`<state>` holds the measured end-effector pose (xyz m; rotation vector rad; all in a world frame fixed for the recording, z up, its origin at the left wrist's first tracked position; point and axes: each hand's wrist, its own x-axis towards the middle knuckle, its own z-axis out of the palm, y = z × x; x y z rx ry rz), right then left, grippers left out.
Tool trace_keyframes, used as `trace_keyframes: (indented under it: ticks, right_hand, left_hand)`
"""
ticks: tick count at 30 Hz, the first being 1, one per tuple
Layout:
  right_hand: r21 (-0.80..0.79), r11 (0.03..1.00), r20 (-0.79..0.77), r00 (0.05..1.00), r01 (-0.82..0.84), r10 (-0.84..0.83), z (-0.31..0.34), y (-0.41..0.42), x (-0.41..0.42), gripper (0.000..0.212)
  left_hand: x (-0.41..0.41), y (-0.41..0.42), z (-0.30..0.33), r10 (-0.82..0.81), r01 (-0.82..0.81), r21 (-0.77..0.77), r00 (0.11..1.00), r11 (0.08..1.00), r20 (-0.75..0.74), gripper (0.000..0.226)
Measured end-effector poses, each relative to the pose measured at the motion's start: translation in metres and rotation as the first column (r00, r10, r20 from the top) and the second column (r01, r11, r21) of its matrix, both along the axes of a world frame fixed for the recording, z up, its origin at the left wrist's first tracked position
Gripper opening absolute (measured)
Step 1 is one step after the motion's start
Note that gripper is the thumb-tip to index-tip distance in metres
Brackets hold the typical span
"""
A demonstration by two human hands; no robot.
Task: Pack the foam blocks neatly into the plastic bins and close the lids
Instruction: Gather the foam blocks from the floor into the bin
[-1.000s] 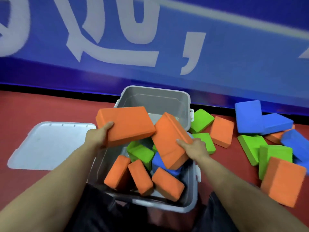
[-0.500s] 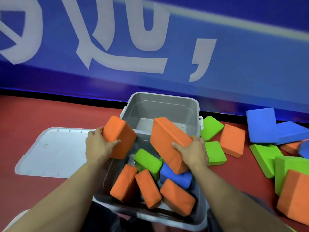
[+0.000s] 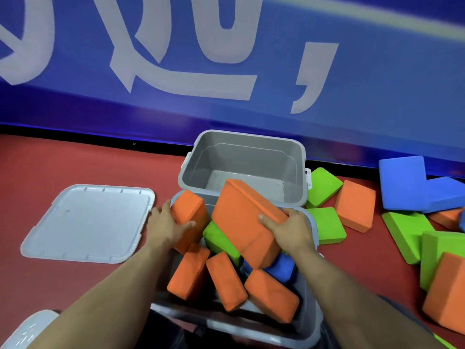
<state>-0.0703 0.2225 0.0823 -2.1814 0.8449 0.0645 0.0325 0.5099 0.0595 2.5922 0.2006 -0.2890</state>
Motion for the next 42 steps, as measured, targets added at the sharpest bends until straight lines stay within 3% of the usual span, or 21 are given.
trace_keyframes:
  ticks: [2, 4, 6, 10, 12, 19, 23, 26, 29, 33, 37, 42]
  right_hand:
    - [0.077, 0.997, -0.057, 0.998, -0.004, 0.008, -0.018, -0.010, 0.004, 0.086]
    - [0.136, 0.991, -0.114, 0.993, -0.002, 0.017, -0.021, -0.013, 0.005, 0.064]
    - [0.115, 0.993, -0.186, 0.981, -0.039, 0.060, -0.025, -0.015, 0.004, 0.052]
    - [0.071, 0.987, -0.283, 0.946, -0.145, 0.159, -0.025, -0.014, 0.001, 0.049]
    - [0.068, 0.984, -0.260, 0.949, -0.167, 0.180, -0.020, -0.012, 0.000, 0.060]
    - [0.073, 0.973, -0.204, 0.951, -0.220, 0.231, -0.014, -0.014, -0.006, 0.058]
    - [0.050, 0.972, -0.102, 0.967, -0.230, 0.234, -0.009, -0.023, -0.014, 0.069]
    - [0.007, 0.970, -0.037, 0.969, -0.244, 0.244, -0.003, -0.033, -0.023, 0.070]
    - [-0.029, 0.966, 0.000, 0.966, -0.258, 0.258, 0.006, -0.049, -0.041, 0.072]
    - [-0.124, 0.941, -0.038, 0.950, -0.314, 0.311, 0.027, -0.095, -0.076, 0.073]
    - [-0.129, 0.978, -0.054, 0.986, -0.163, 0.158, 0.044, -0.169, -0.124, 0.076]
    - [-0.032, 0.993, -0.041, 0.993, 0.111, -0.112, 0.036, -0.252, -0.203, 0.079]
  left_hand:
    - [0.002, -0.005, -0.003, -0.022, 0.023, 0.024, 0.999, 0.999, -0.042, 0.103]
    - [0.004, -0.009, -0.004, -0.037, 0.037, 0.003, 0.998, 0.999, -0.057, 0.097]
    - [0.005, -0.012, -0.003, -0.057, 0.056, -0.026, 0.996, 0.998, -0.063, 0.091]
    - [0.004, -0.014, -0.005, -0.122, 0.119, -0.030, 0.986, 0.992, -0.117, 0.084]
    - [0.005, -0.014, -0.006, -0.139, 0.135, -0.042, 0.981, 0.990, -0.135, 0.080]
    - [0.007, -0.017, -0.016, -0.147, 0.133, -0.068, 0.949, 0.989, -0.280, 0.070]
    - [0.005, -0.031, -0.002, -0.162, 0.167, 0.028, 0.977, 0.986, -0.142, 0.078]
    - [0.003, -0.055, 0.015, -0.200, 0.200, -0.081, 0.980, 0.976, 0.013, 0.076]
    - [-0.007, -0.089, 0.033, -0.258, 0.260, -0.198, 0.966, 0.945, 0.036, 0.077]
    - [-0.026, -0.145, 0.052, -0.439, 0.452, -0.219, 0.892, 0.865, 0.108, 0.076]
    - [-0.055, -0.214, 0.064, -0.625, 0.643, -0.167, 0.766, 0.747, 0.151, 0.070]
    - [-0.095, -0.314, 0.064, -0.682, 0.661, -0.291, 0.730, 0.692, 0.036, 0.081]
